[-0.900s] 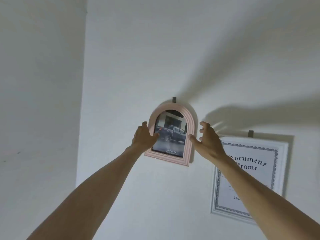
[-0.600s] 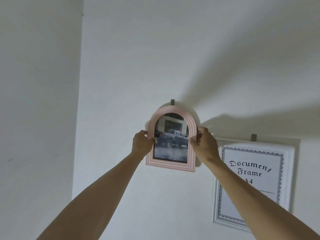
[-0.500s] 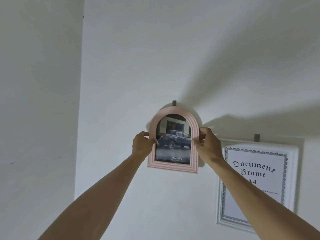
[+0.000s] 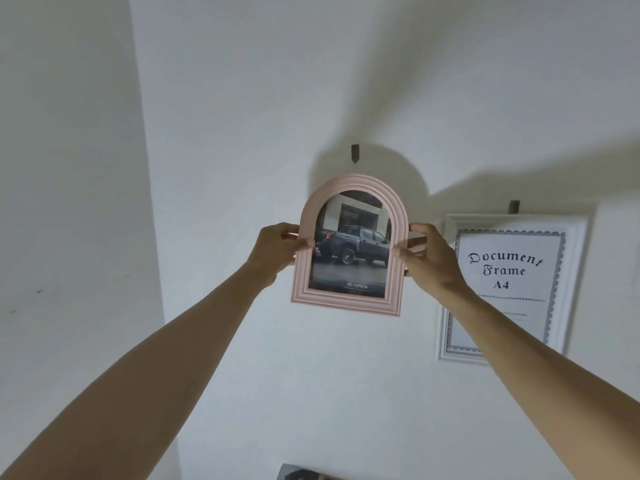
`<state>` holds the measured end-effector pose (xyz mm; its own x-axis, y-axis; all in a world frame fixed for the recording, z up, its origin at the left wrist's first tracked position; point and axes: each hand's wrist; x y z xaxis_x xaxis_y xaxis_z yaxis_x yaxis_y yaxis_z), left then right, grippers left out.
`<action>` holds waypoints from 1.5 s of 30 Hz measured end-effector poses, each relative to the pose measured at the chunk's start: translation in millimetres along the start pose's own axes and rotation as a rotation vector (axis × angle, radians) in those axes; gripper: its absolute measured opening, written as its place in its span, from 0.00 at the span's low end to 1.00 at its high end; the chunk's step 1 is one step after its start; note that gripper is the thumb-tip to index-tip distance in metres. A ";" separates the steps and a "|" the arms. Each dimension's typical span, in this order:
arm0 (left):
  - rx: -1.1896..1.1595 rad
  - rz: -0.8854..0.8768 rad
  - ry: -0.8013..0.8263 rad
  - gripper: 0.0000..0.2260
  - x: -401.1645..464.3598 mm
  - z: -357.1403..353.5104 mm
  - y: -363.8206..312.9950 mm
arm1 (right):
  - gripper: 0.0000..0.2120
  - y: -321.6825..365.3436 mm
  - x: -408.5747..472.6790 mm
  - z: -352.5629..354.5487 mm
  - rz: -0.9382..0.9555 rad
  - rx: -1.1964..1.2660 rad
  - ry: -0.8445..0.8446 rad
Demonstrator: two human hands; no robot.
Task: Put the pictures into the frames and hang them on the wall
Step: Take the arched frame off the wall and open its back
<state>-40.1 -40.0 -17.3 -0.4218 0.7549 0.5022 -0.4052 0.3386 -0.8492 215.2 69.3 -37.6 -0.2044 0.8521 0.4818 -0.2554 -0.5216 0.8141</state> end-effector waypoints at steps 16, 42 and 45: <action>0.157 0.001 0.017 0.11 -143.4 -27.7 75.0 | 0.28 -52.8 -124.3 -51.6 -0.285 -0.322 0.019; 0.630 -0.310 0.367 0.29 -197.5 -24.4 164.1 | 0.16 -58.0 -180.3 -51.1 -0.577 0.194 0.205; 0.546 -0.111 0.379 0.35 -188.9 -11.9 170.7 | 0.16 -65.9 -183.5 -42.0 -0.574 0.201 0.263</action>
<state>-19.9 -118.2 -259.1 -0.0803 0.9107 0.4051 -0.8237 0.1682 -0.5415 229.8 -54.5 -193.3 -0.3187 0.9401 -0.1211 -0.2163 0.0522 0.9749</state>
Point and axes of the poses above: each hand's wrist, its own x-axis towards the middle knuckle, its own z-axis out of the back of the hand, y = z × x, and after that the axes turned 8 degrees about -z, right-handed
